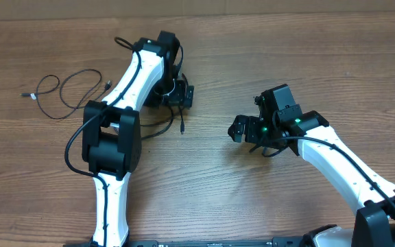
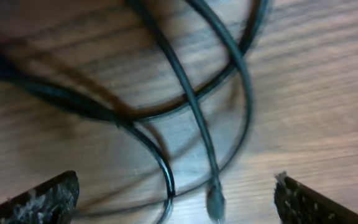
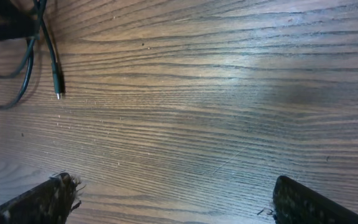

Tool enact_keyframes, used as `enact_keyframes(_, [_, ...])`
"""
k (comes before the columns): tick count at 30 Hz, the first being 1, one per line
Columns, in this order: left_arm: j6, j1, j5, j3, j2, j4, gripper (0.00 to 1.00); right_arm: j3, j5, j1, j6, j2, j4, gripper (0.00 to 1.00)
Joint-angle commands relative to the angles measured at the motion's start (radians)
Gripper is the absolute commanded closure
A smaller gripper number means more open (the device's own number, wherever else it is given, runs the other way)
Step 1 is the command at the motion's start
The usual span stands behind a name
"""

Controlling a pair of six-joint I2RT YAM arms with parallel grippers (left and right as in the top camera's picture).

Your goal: Untangle cables

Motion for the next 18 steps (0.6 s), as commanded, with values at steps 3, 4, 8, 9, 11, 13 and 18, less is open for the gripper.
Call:
enact_keyframes(3, [-0.029,-0.001,0.008,-0.141,-0.023,0.066,0.0,-0.001,0.01,-0.003,0.001,0.002,0.006,0.0])
enact_keyframes(4, [-0.029,-0.001,0.025,-0.165,-0.023,0.073,0.0,-0.001,0.01,-0.003,0.001,0.002,0.006,0.0])
enact_keyframes(8, [-0.028,-0.001,0.077,-0.235,-0.023,0.1,0.0,-0.001,0.01,-0.003,0.001,0.002,0.006,0.0])
enact_keyframes(9, [-0.029,-0.002,0.082,-0.248,-0.023,0.104,0.0,-0.001,0.01,-0.003,0.001,0.002,0.006,0.0])
enact_keyframes(11, [-0.028,-0.005,0.101,-0.281,-0.023,0.123,0.0,-0.001,0.01,-0.003,0.001,0.002,0.006,0.0])
enact_keyframes(13, [-0.028,-0.012,0.111,-0.302,-0.023,0.135,0.0,-0.001,0.01,-0.003,0.001,0.002,0.006,0.0])
enact_keyframes(18, [-0.003,-0.066,0.177,-0.334,-0.023,0.143,0.0,-0.001,0.01,-0.003,0.001,0.002,0.006,0.0])
